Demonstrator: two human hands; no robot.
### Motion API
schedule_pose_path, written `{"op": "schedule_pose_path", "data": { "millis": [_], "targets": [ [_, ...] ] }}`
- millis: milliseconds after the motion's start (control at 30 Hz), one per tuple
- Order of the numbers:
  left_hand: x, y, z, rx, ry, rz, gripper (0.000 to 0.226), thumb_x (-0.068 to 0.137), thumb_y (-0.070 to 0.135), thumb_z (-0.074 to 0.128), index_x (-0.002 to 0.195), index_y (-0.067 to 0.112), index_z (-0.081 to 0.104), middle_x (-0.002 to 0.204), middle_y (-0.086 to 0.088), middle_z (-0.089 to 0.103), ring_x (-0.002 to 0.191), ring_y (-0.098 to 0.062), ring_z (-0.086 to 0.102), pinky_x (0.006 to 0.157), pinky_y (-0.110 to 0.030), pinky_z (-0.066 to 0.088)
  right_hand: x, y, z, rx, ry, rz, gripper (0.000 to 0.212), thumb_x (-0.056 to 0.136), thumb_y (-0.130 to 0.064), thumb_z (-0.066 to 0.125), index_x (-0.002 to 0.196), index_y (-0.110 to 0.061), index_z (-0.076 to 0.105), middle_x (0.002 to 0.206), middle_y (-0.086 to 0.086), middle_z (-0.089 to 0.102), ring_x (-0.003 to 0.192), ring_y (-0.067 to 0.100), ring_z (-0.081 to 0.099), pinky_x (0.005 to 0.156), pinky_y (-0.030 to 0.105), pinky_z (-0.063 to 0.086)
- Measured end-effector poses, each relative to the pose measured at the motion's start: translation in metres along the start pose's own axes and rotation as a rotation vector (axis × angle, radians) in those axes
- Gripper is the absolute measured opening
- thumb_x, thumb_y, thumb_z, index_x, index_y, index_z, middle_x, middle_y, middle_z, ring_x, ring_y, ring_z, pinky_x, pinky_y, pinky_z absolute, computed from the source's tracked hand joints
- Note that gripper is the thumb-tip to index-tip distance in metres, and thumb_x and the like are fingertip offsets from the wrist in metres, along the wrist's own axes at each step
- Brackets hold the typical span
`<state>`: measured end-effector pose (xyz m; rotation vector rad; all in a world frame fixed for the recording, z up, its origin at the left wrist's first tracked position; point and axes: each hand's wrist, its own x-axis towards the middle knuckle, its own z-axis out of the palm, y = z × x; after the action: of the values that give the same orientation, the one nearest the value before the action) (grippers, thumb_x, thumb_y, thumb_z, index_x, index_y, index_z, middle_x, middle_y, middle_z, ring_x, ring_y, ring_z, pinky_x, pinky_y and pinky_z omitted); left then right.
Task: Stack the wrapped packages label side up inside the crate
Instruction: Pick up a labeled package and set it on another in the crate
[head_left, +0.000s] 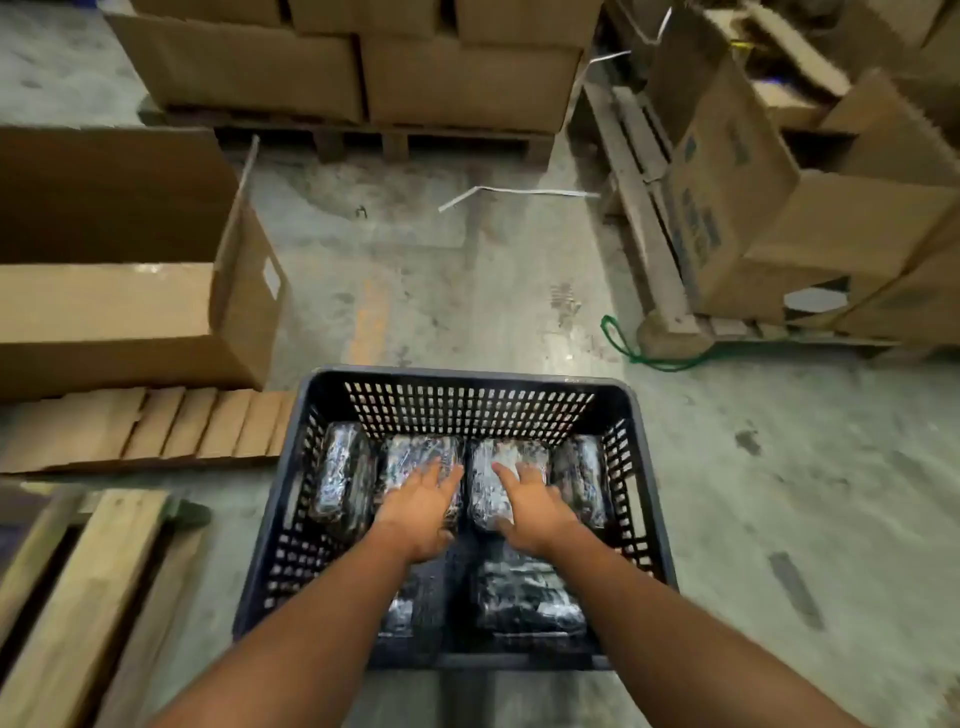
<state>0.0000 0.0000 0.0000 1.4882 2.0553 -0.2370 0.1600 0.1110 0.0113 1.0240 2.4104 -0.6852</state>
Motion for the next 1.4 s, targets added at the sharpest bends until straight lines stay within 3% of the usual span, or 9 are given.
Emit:
{"op": "schedule_pose_path", "data": {
  "millis": [200, 367, 467, 600, 733, 833, 1133, 1267, 1400],
  "targets": [
    [0.073, -0.030, 0.067, 0.053, -0.057, -0.093, 0.104, 0.096, 0.027, 0.065, 0.154, 0.039, -0.021, 0.162, -0.007, -0.029, 0.150, -0.042, -0.020, 0.121, -0.061, 0.010, 0.070, 0.024, 0.078, -0.232, -0.119, 0.057, 0.123, 0.091, -0.030, 0.079, 0.163, -0.031, -0.021, 0.168, 0.028, -0.021, 0.155, 0.049, -0.018, 0.125, 0.067, 0.003],
    [0.099, -0.044, 0.092, -0.005, -0.035, -0.087, 0.107, 0.097, 0.015, 0.061, 0.143, 0.046, -0.030, 0.152, -0.004, -0.040, 0.137, -0.043, -0.037, 0.114, -0.066, -0.009, 0.094, 0.032, 0.105, -0.404, 0.044, 0.050, 0.124, 0.089, 0.011, 0.067, 0.162, -0.031, -0.024, 0.166, 0.038, -0.014, 0.155, 0.055, -0.011, 0.124, 0.069, 0.011],
    [0.095, -0.046, 0.094, -0.075, -0.019, -0.062, 0.105, 0.095, 0.016, 0.063, 0.143, 0.049, -0.025, 0.153, -0.001, -0.038, 0.138, -0.042, -0.036, 0.113, -0.064, -0.012, 0.091, 0.030, 0.098, -0.383, 0.030, 0.030, 0.116, 0.089, 0.014, 0.064, 0.166, -0.025, -0.013, 0.168, 0.037, -0.002, 0.155, 0.056, 0.003, 0.123, 0.065, 0.022],
    [0.094, -0.048, 0.086, -0.133, 0.035, -0.035, 0.105, 0.092, 0.015, 0.066, 0.150, 0.047, -0.015, 0.158, 0.000, -0.030, 0.145, -0.043, -0.026, 0.116, -0.065, -0.005, 0.084, 0.034, 0.039, -0.096, 0.026, -0.033, 0.102, 0.071, -0.010, 0.091, 0.158, -0.013, 0.038, 0.146, 0.015, 0.056, 0.128, 0.034, 0.059, 0.107, 0.041, 0.053],
    [0.092, -0.045, 0.070, -0.439, 0.190, 0.102, 0.110, 0.085, 0.031, 0.077, 0.155, 0.045, -0.006, 0.164, 0.007, -0.007, 0.153, -0.032, -0.004, 0.118, -0.063, 0.001, 0.077, 0.042, -0.032, 0.049, 0.107, -0.054, 0.059, 0.064, -0.013, 0.092, 0.120, -0.022, 0.076, 0.108, -0.004, 0.075, 0.098, 0.015, 0.069, 0.088, 0.028, 0.057],
    [0.086, -0.037, 0.061, -0.789, 0.301, 0.242, 0.107, 0.078, 0.035, 0.084, 0.155, 0.049, 0.010, 0.164, 0.009, 0.020, 0.149, -0.017, 0.025, 0.122, -0.047, 0.024, 0.071, 0.050, -0.044, 0.144, -0.042, -0.011, 0.049, 0.066, -0.014, 0.090, 0.113, -0.025, 0.080, 0.102, -0.005, 0.078, 0.097, 0.017, 0.072, 0.090, 0.035, 0.061],
    [0.080, 0.002, 0.033, -0.837, 0.328, 0.414, 0.057, 0.080, 0.033, 0.082, 0.127, 0.044, 0.051, 0.121, 0.026, 0.056, 0.109, 0.005, 0.056, 0.094, -0.022, 0.052, 0.047, 0.070, -0.044, 0.391, -0.086, -0.097, 0.041, 0.072, -0.009, 0.088, 0.111, -0.019, 0.082, 0.096, 0.011, 0.082, 0.093, 0.030, 0.079, 0.093, 0.044, 0.062],
    [0.070, 0.001, 0.011, -0.846, 0.426, 0.456, 0.051, 0.089, 0.028, 0.074, 0.127, 0.051, 0.048, 0.121, 0.014, 0.057, 0.108, -0.006, 0.060, 0.084, -0.031, 0.057, 0.039, 0.069, -0.051, 0.527, 0.062, -0.167, 0.053, 0.075, -0.005, 0.088, 0.125, -0.020, 0.077, 0.105, 0.016, 0.081, 0.090, 0.020, 0.076, 0.094, 0.042, 0.061],
    [0.059, -0.022, -0.007, -0.983, 0.460, 0.406, 0.043, 0.095, 0.020, 0.066, 0.120, 0.053, 0.056, 0.124, 0.003, 0.058, 0.105, -0.018, 0.063, 0.070, -0.032, 0.063, 0.027, 0.055, -0.041, 0.518, 0.469, -0.227, 0.083, 0.070, -0.044, 0.095, 0.145, -0.037, 0.059, 0.134, -0.003, 0.068, 0.114, 0.010, 0.067, 0.103, 0.041, 0.057]
  ]
}}
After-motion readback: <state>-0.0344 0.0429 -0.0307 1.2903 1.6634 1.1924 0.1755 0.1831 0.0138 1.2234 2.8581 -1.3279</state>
